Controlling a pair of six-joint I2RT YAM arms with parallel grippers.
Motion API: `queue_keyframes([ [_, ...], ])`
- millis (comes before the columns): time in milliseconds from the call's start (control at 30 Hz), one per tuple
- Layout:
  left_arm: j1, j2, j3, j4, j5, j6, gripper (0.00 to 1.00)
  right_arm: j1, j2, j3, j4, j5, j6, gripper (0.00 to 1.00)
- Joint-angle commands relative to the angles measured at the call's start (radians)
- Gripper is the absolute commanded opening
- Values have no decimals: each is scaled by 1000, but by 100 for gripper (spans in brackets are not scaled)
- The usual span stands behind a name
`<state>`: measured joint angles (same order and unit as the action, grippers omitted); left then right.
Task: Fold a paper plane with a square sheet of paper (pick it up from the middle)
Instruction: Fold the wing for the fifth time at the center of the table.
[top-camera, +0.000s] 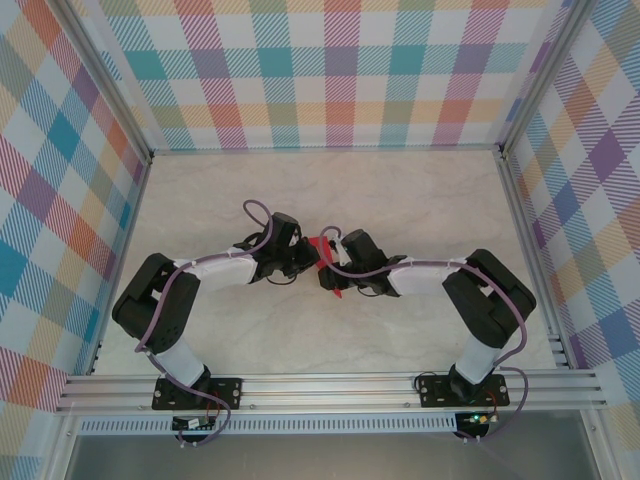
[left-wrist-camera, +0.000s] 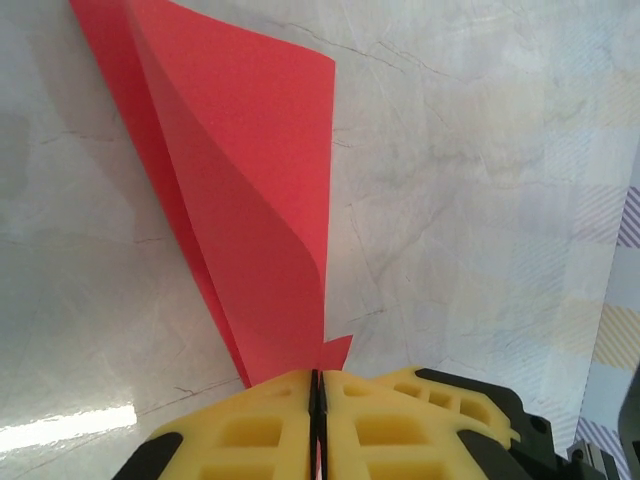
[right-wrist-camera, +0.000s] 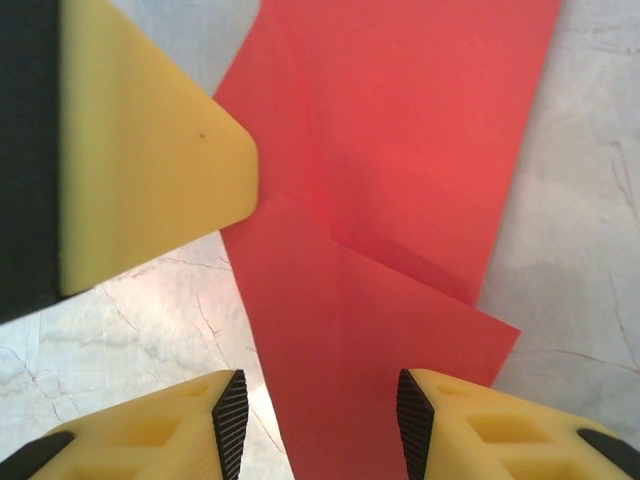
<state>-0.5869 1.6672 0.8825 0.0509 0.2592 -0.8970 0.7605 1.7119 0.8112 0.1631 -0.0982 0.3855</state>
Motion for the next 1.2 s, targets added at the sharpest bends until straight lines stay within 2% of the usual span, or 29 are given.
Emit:
queue_keyframes([
  [0,1,12,27,-16,-13,-29,10,18,-28,-23,64,33,-54,46],
  [667,6,9,27,1,-9,-78,7,30,51,-12,99,72,-79,43],
  [1167,10,-9,14,-5,-23,-76,7,28,54,-27,125,71,-41,15],
])
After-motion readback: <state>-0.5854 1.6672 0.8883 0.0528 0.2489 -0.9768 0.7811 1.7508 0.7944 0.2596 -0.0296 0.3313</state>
